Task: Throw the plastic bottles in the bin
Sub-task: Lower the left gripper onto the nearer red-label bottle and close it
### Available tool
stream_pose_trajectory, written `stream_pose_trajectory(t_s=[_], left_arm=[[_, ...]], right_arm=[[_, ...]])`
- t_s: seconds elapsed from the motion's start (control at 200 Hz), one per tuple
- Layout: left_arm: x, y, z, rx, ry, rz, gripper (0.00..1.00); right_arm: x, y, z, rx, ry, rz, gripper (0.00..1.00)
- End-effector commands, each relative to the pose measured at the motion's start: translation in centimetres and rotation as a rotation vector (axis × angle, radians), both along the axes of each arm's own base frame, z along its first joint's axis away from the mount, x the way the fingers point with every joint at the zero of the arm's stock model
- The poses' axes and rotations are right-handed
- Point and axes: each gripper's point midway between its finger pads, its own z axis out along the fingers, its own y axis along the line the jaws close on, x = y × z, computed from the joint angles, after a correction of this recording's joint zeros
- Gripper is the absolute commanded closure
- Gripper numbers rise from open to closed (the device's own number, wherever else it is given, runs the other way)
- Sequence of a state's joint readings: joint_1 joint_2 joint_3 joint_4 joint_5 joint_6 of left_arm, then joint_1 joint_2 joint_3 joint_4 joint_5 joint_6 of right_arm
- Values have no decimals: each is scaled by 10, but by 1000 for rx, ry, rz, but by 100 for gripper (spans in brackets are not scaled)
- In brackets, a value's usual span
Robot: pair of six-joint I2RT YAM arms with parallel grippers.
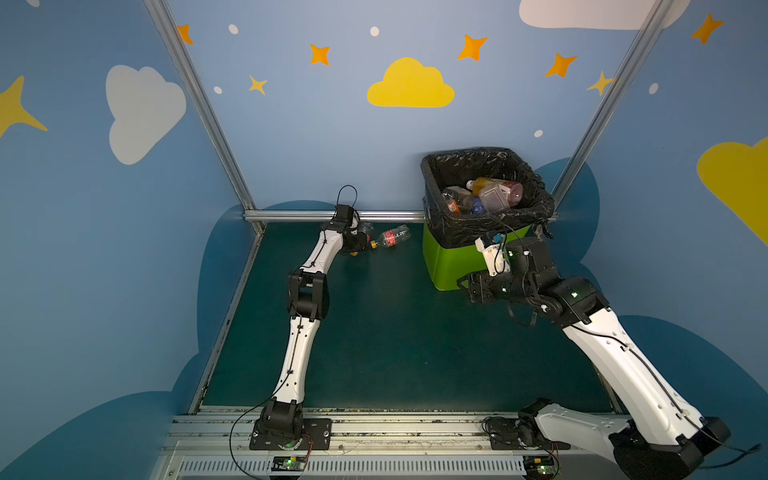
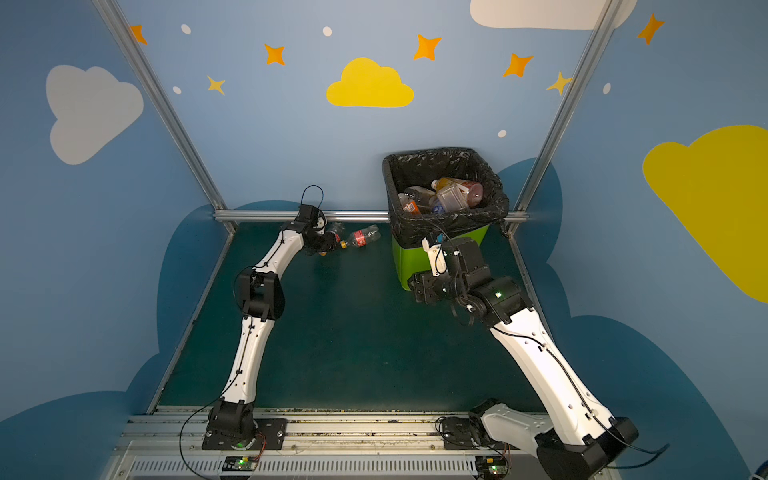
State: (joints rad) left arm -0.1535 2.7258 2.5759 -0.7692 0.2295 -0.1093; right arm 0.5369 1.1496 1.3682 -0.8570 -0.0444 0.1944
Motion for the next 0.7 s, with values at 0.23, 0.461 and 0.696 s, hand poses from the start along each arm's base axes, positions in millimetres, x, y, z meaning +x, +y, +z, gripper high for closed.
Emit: stream_pose_trajectory(t_s=[0.23,0.461,0.696], left_arm=[[-14,2,34,-2,9,18,35],[-27,1,36,4,49,-9,36],[-39,5,53,26,56,-11,40]], right_arm=[[-5,-3,-7,-20,9,34,26],[-6,-4,-7,-17,7,39,26],[-7,-5,-10,-14,12,46,25]])
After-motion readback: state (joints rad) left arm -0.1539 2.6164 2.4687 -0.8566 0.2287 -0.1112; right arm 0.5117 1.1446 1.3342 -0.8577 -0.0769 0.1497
